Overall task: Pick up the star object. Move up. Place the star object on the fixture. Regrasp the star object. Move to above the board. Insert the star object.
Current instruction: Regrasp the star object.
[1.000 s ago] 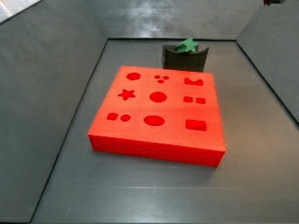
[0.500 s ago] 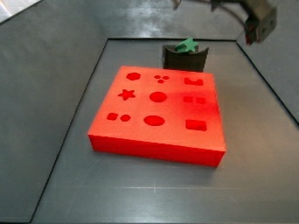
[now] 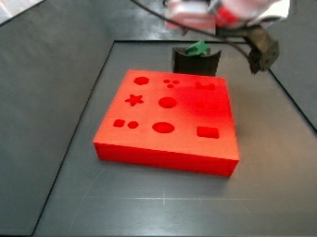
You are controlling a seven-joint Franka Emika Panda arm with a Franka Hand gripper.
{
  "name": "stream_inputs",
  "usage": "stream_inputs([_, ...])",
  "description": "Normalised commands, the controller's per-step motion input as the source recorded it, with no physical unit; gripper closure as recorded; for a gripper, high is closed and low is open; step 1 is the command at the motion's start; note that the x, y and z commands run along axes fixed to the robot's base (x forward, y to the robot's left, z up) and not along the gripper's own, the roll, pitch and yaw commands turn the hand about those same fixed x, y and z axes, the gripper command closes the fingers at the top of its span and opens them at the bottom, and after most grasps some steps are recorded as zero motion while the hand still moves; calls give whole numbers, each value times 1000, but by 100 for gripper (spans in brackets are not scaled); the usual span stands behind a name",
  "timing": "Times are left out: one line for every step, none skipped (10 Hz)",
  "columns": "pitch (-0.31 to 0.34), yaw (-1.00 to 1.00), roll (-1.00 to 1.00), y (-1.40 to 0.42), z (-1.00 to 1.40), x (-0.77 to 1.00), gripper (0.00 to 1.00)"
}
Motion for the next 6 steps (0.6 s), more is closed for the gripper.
stream_inputs([-39,-14,74,9,-968,118,0])
stream_inputs([-16,-15,73,1,-759,106,0])
stream_inputs([-1,-7,79,-3,-561,91,0])
stream_inputs([3,3,76,-4,-421,87,0])
stream_inputs([5,12,74,-4,-328,83,0])
stream_inputs([0,0,0,0,0,0,100])
